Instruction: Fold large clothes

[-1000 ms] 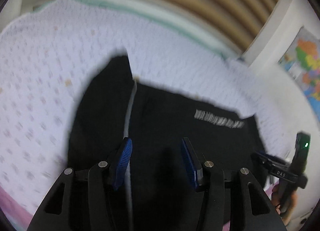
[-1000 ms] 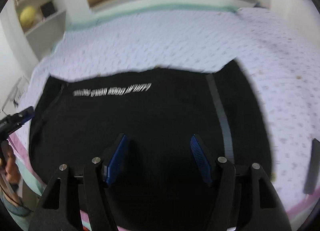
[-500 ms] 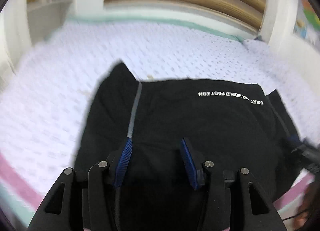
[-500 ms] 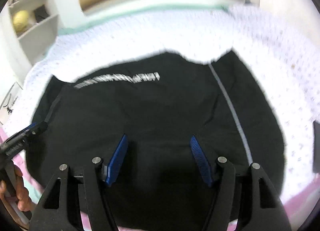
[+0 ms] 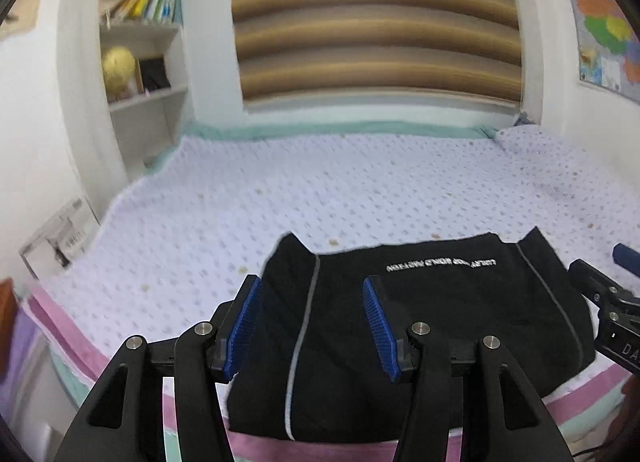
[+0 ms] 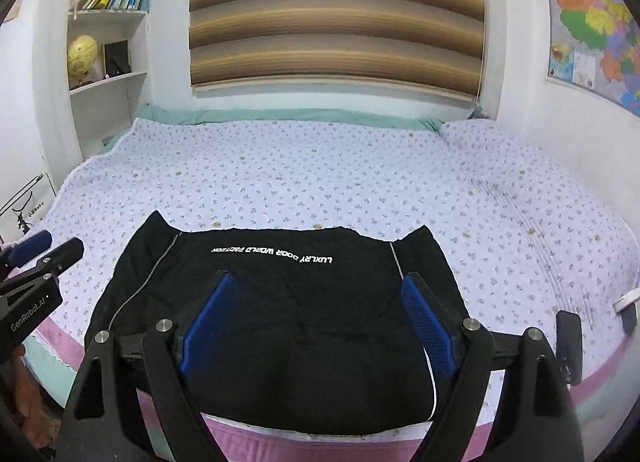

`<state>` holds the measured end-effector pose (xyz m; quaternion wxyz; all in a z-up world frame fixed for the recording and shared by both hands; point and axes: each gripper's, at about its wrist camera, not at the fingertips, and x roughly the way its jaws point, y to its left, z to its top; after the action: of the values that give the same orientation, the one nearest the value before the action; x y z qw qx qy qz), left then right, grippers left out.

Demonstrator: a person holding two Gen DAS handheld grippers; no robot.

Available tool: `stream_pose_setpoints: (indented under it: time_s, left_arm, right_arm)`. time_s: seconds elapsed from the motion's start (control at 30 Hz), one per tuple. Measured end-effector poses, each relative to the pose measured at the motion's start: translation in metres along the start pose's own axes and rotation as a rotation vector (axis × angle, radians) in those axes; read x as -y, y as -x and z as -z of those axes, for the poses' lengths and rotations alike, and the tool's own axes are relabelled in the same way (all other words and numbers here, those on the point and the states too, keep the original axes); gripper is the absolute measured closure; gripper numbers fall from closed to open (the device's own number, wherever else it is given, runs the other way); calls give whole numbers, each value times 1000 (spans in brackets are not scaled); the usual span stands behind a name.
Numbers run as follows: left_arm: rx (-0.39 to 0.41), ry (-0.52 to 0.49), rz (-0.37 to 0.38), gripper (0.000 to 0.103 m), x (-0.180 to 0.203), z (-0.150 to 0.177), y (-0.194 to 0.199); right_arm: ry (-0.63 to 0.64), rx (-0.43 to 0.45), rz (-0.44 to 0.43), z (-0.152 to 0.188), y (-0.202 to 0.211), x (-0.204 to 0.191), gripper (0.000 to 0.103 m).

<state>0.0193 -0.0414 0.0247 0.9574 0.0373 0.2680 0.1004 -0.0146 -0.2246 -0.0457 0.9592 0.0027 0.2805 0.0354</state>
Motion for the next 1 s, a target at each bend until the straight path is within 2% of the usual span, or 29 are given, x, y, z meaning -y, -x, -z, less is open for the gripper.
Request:
stream_pose_setpoints:
  time_s: [0.27, 1.0]
  left_arm:
    - [-5, -34, 28, 49, 10, 3, -1]
    - [-67, 33, 63, 49, 6, 8, -18]
  right_arm:
    - [27, -23, 5, 4, -5, -3, 15]
    - [26, -82, 17, 13, -27, -1, 15]
